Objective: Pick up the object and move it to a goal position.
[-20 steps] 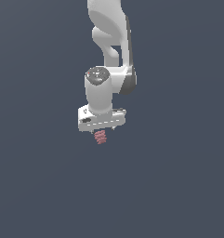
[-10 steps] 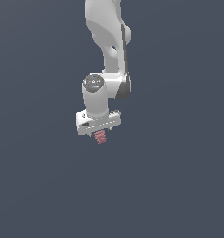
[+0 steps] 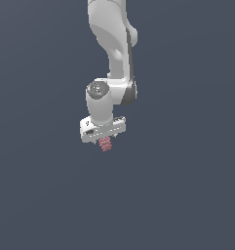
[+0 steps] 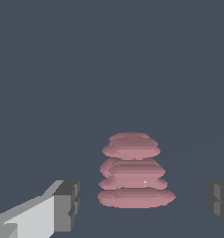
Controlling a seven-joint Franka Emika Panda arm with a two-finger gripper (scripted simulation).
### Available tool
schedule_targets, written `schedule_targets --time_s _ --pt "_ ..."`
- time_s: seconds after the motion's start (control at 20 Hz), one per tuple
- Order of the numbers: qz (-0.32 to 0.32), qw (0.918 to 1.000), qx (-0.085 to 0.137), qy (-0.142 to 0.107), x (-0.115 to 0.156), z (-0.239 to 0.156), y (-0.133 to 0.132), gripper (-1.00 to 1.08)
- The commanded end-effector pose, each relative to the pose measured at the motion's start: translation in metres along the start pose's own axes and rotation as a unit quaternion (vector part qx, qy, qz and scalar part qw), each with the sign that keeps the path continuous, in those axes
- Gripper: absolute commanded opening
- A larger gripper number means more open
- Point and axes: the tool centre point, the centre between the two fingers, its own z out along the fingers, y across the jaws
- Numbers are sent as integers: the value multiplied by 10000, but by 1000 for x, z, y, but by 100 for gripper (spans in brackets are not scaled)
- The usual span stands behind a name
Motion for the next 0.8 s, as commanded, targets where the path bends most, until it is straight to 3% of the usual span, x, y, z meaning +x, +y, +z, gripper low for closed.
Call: schedule_targets --time_s 0.0,0.6,0.65,0.75 --pt "-5 10000 2 -4 0 8 0 100" --pt "-21 10000 2 -3 -1 46 0 100" --pt "-21 10000 2 -3 -1 46 0 -100" --pt "-21 10000 2 -3 -1 46 0 -100"
